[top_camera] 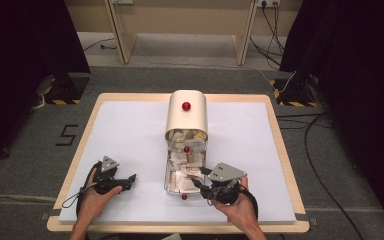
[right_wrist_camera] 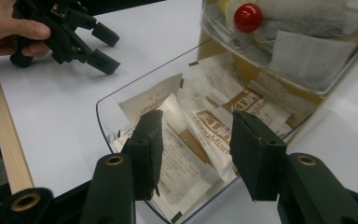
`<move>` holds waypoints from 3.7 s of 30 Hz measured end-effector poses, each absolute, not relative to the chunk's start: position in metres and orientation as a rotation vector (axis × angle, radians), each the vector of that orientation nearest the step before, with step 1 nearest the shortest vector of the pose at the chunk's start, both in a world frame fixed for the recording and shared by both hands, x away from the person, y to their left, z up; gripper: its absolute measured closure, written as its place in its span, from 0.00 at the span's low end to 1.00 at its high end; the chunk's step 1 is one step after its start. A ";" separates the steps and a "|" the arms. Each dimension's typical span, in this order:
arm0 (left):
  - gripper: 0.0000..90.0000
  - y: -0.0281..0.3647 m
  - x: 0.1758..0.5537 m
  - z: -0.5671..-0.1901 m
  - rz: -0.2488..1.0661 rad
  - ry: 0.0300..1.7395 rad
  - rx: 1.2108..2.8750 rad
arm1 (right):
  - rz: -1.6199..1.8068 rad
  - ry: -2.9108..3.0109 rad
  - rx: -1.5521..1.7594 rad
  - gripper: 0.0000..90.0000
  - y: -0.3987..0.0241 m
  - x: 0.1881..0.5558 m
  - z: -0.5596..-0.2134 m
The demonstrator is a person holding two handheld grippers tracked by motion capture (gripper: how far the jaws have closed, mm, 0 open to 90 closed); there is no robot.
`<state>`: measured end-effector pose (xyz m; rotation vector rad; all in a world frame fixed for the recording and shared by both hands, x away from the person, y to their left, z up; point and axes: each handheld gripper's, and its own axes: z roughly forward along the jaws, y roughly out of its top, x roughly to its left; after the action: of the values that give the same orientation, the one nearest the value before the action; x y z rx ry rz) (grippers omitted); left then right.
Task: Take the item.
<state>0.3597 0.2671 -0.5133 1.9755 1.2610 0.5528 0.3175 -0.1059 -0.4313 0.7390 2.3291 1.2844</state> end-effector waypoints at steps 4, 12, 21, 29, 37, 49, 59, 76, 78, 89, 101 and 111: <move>0.16 0.267 0.360 -0.513 0.552 1.261 1.975 | 1.275 2.332 0.723 0.64 -0.101 0.322 -0.432; 0.16 0.267 0.360 -0.513 0.553 1.259 1.978 | 1.240 2.354 0.684 0.67 -0.089 0.327 -0.438; 0.16 0.267 0.360 -0.513 0.553 1.260 1.974 | 1.194 2.382 0.648 0.71 -0.074 0.336 -0.446; 0.16 0.267 0.359 -0.513 0.554 1.260 1.974 | 1.114 2.379 0.653 0.83 -0.074 0.342 -0.453; 0.16 0.267 0.359 -0.513 0.554 1.260 1.974 | 1.106 2.357 0.625 0.95 -0.077 0.343 -0.452; 0.16 0.267 0.359 -0.513 0.554 1.260 1.974 | 1.162 2.326 0.639 0.99 -0.084 0.341 -0.443; 0.16 0.267 0.359 -0.513 0.554 1.259 1.976 | 1.207 2.295 0.633 0.99 -0.085 0.336 -0.433; 0.16 0.267 0.359 -0.513 0.554 1.259 1.974 | 1.278 2.248 0.675 0.99 -0.097 0.333 -0.421; 0.16 0.267 0.359 -0.513 0.554 1.259 1.974 | 1.282 2.237 0.679 0.99 -0.100 0.331 -0.418; 0.16 0.267 0.360 -0.513 0.551 1.259 1.974 | 1.302 2.199 0.709 0.99 -0.111 0.327 -0.412; 0.16 0.267 0.360 -0.513 0.553 1.260 1.975 | 1.303 2.157 0.734 0.99 -0.127 0.326 -0.405; 0.16 0.267 0.360 -0.514 0.552 1.259 1.974 | 1.298 2.126 0.759 0.99 -0.142 0.326 -0.402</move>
<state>0.3596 0.2672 -0.5135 1.9738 1.2590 0.5515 0.3261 -0.1419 -0.4025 0.7594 2.1260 1.2975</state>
